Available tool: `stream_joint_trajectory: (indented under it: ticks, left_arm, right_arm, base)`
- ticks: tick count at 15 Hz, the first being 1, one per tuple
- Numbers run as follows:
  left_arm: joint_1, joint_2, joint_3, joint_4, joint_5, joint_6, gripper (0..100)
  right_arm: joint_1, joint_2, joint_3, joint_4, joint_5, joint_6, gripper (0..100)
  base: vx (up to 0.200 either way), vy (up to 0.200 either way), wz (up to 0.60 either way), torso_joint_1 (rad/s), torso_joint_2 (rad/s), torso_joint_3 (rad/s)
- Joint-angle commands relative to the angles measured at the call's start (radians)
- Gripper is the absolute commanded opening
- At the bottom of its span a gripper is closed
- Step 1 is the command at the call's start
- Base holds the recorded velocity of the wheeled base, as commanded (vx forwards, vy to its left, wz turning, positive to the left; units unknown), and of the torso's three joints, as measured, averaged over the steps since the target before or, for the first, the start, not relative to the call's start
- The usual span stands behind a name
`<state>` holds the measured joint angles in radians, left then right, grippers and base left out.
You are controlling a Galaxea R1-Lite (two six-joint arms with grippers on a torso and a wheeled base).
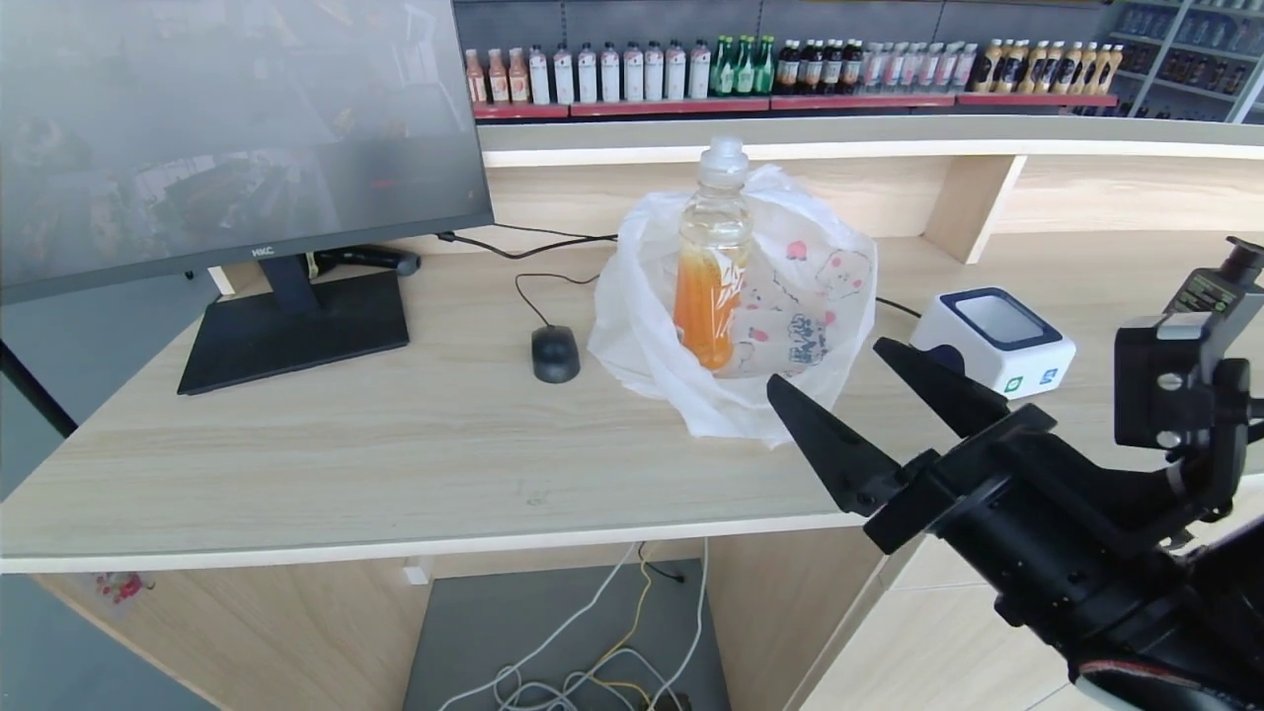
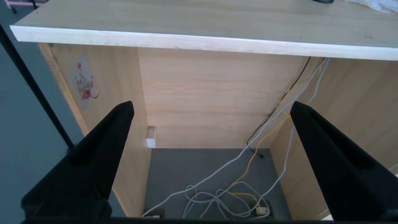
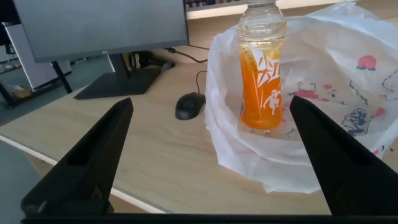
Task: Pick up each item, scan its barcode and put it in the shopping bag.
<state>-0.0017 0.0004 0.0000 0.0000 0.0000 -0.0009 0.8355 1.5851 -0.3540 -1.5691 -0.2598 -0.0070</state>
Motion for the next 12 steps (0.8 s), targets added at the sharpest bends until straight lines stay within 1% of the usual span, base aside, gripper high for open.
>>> stream_joint_trajectory:
  ticks: [1,5,12]
  left_arm:
    - [0.000,0.000,0.000,0.000,0.000,-0.001,100]
    - [0.000,0.000,0.000,0.000,0.000,0.002,100]
    - [0.000,0.000,0.000,0.000,0.000,-0.002,100]
  right_arm:
    - [0.000,-0.053,0.009,-0.002,0.001,0.001,100]
    - [-0.004,-0.073,0.013,-0.002,0.001,-0.002,100]
    - [-0.007,-0.077,0.055,-0.002,0.002,-0.002,100]
  base:
    - [0.000,0.000,0.00,0.000,0.00,0.000]
    - [0.000,0.000,0.00,0.000,0.00,0.000]
    - [0.000,-0.200,0.00,0.007,0.01,0.002]
